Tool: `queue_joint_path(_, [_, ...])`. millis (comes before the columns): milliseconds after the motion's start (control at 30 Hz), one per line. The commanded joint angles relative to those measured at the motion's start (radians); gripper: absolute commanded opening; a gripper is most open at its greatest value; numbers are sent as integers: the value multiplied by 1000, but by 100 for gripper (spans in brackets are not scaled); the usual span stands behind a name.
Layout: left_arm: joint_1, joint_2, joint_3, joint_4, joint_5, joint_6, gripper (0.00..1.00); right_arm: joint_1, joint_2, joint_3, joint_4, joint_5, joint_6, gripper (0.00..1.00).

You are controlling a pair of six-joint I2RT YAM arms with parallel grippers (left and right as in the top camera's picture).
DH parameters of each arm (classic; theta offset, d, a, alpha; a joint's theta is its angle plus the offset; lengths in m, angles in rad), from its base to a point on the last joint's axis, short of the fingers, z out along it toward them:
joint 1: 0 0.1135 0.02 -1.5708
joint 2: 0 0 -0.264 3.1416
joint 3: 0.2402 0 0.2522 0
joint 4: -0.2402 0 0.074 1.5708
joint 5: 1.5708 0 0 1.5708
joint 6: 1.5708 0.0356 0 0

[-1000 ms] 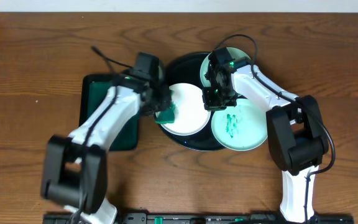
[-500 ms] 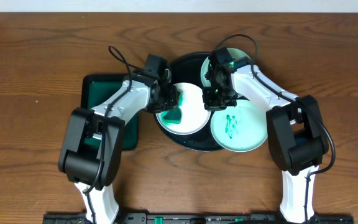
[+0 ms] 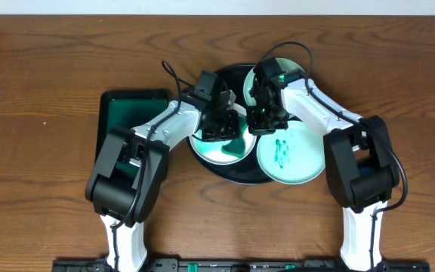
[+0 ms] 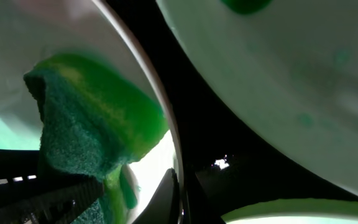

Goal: Clean dirty plates on tray and stack at the side
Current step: 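Scrub the white plate with the sponge while the right gripper holds it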

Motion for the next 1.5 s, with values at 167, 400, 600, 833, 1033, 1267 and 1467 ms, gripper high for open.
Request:
queue_joint_path(167, [82,56,-29,-164,-408,-24,7,17,16,11,-17,-33,-27,1])
queue_joint_path(400, [169,56,-29,-232,-685,18,7,17,16,11,-17,-33,-31,1])
queue_joint_path(600, [163,55,-24,-220,-890,21,7,17,16,11,-18,-33,-31,1])
queue_joint_path(833, [105,55,14,-216,-532,260,7,17,16,11,-18,-33,-31,1])
queue_joint_path(1033, [10,55,29,-164,-243,324,7,17,16,11,-26,-33,-31,1])
queue_joint_path(1267, [-53,55,29,-99,-85,343,7,17,16,11,-39,-32,-35,1])
queue_joint_path(1467, [-51,55,29,-91,-6,381,7,17,16,11,-40,-33,-38,1])
